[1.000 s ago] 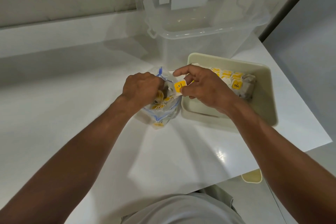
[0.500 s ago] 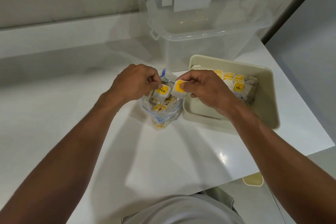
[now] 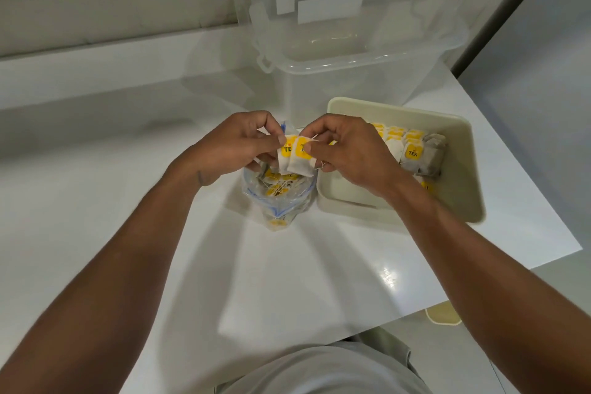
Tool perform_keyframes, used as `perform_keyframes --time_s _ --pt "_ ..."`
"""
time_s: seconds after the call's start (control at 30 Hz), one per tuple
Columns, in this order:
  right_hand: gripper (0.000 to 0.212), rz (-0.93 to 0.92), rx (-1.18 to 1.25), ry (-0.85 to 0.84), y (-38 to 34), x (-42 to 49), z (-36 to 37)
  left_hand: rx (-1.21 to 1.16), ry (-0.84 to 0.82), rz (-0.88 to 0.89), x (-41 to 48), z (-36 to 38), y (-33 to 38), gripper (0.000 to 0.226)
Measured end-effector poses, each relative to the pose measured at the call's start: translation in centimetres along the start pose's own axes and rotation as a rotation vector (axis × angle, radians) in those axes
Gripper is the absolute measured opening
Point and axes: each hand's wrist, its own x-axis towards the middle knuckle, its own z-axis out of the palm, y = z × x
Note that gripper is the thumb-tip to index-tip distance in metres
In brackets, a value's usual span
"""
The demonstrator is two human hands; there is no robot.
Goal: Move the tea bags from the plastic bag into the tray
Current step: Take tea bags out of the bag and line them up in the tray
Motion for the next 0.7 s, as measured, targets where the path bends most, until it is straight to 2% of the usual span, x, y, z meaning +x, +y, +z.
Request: perform_keyframes --time_s 0.13,0.23,0.43,0.7 --pt "0.013 0.056 0.115 -0.082 -0.1 -0.2 -0.7 -0.03 -0.007 -0.016 -0.2 -0.2 0.4 0.014" --pt "0.013 0.06 0.11 -0.066 0.0 -0.3 -1.1 -0.062 -0.052 -0.024 -0.2 -0.1 0.7 0.016" --pt "0.014 0.059 0.148 -0.055 0.3 -0.6 -1.8 -0.059 0.0 0.005 0.1 0.3 1.3 0.01" --pt "0.008 0.086 0.182 0.0 1.4 -1.2 -3.3 -0.004 -0.025 0.001 0.8 1.8 2.7 0.014"
